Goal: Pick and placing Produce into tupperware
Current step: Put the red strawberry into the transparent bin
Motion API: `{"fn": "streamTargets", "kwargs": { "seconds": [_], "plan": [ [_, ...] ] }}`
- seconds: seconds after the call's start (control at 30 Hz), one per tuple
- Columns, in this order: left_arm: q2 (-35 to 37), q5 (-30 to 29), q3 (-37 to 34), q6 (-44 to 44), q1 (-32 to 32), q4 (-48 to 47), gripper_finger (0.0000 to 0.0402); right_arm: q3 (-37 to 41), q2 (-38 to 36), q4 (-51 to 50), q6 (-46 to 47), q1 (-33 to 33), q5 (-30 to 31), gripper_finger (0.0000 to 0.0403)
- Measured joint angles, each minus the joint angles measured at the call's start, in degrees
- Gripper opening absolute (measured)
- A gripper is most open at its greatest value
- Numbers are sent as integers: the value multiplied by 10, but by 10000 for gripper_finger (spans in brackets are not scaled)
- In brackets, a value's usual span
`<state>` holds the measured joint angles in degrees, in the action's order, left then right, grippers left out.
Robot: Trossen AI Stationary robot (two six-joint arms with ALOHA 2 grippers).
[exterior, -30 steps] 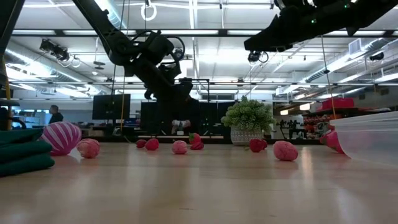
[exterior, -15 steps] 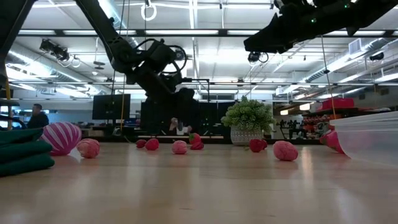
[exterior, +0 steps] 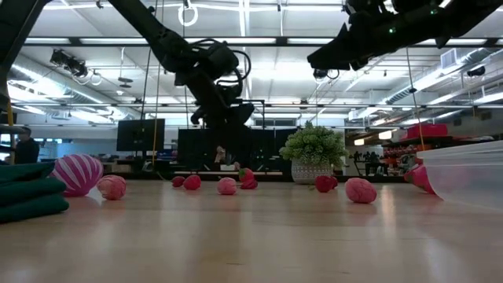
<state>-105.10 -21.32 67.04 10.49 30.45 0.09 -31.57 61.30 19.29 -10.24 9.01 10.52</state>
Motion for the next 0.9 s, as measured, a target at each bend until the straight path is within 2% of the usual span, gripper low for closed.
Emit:
{"fn": "streamTargets", "kwargs": {
  "seconds": [0.23,0.47,0.9],
  "plan": [
    [-37,2,-19,21,-2,14,132,0,0,-1,1,0,-1,344],
    [-104,9,-1,23,-1,58,133,0,0,-6,0,4,0,344],
    [-103,28,3,28,-1,39,129,0,0,-20,0,10,0,344]
  ]
}}
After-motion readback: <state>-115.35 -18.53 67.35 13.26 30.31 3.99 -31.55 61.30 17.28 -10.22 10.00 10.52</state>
